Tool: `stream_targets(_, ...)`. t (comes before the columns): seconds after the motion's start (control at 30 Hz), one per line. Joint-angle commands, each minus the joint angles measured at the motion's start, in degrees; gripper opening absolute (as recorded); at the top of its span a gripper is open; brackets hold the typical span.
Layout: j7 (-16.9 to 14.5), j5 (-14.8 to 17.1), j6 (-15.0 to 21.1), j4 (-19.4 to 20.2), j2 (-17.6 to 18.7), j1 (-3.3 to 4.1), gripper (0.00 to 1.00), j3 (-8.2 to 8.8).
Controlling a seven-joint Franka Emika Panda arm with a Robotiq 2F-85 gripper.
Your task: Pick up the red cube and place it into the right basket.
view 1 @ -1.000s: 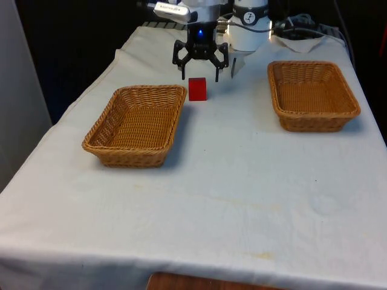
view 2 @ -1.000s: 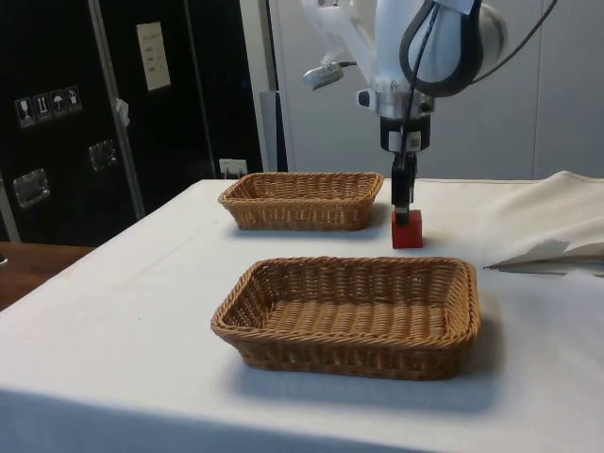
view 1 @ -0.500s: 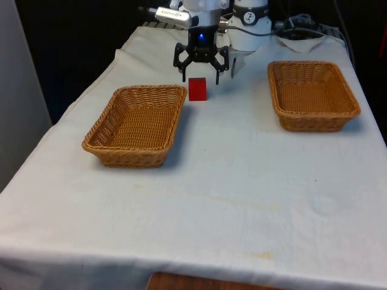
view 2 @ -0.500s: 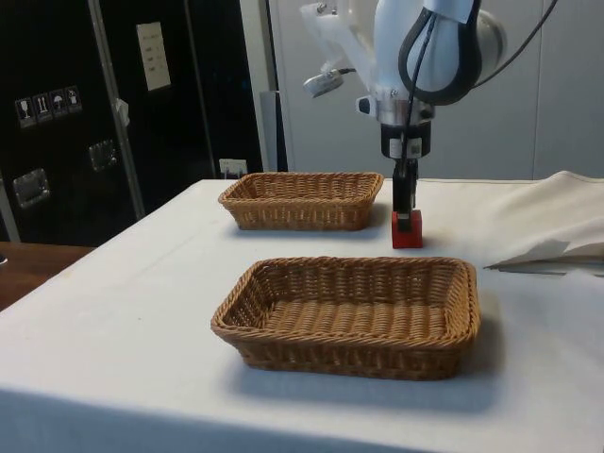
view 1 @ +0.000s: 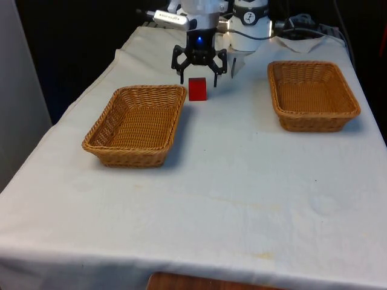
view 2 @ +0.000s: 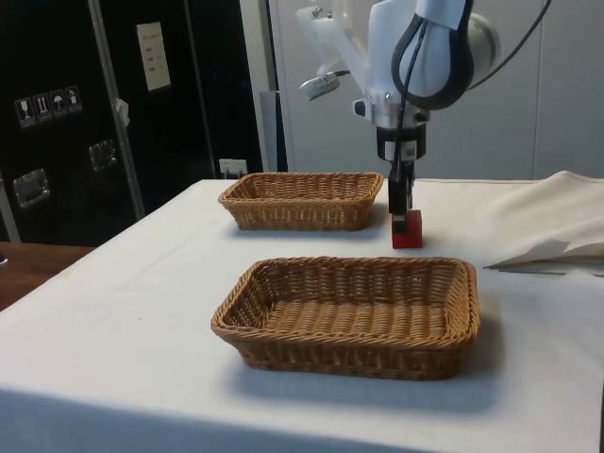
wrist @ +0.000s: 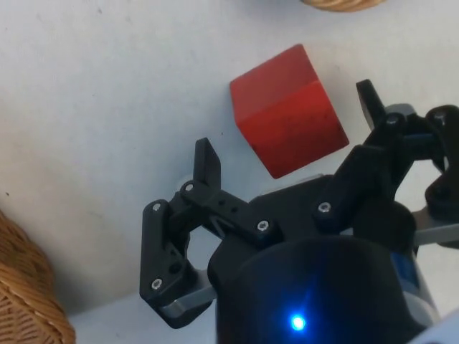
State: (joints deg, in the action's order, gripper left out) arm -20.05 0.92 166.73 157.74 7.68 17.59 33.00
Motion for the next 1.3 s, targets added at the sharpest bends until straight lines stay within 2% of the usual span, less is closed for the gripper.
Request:
stream_targets(0.0,-1.4,2.1,0.7,0.9,-1.0,-0.63,1.0,-1.32)
stream_targets(0.1,-1.1,1.9,0.7,0.8,-0.7,-0.57,1.0,-1.26)
stream_targets(0.13,0.0,0.1,0.0,0.0,0.5,0.0,1.0,0.0)
stream_targets(0.17,-1.1,1.9,0.6,0.8,-0.6,-0.57,1.0,-1.2)
stream_targets(0.3,-0.7,1.7,0.6,0.6,0.1,-0.52,1.0,-1.15)
stream_targets(0.43,-0.5,1.5,0.6,0.5,0.4,-0.52,0.58,-1.09)
stream_targets(0.47,0.3,0.1,0.1,0.0,1.4,0.0,0.46,-0.17)
stream_targets(0.5,0.3,0.1,0.1,0.0,1.4,0.0,0.35,-0.17)
stream_targets(0.53,-0.4,1.4,0.6,0.5,0.4,-0.52,0.35,-1.09)
stream_targets(0.63,-0.4,1.4,0.6,0.5,0.4,-0.46,0.04,-1.09)
stream_targets(0.8,-0.3,1.4,0.6,0.5,0.5,-0.46,0.03,-1.09)
stream_targets(0.83,0.4,0.1,0.1,0.0,1.3,0.0,0.03,-0.17)
stream_targets(0.87,-0.3,1.4,0.6,0.5,0.5,-0.46,0.03,-1.09)
stream_targets(0.9,-0.3,1.4,0.6,0.5,0.5,-0.46,0.03,-1.03)
stream_targets(1.1,-0.1,-0.7,-1.2,0.3,-1.6,-0.11,0.03,1.32)
stream_targets(1.13,-0.3,0.1,-0.6,0.3,-1.0,-0.11,0.03,0.8)
stream_targets(1.17,-0.2,-0.9,-1.5,0.3,-2.0,-0.11,0.03,1.6)
stream_targets(1.27,-0.3,-1.4,-2.6,0.1,-3.3,-0.17,0.03,2.35)
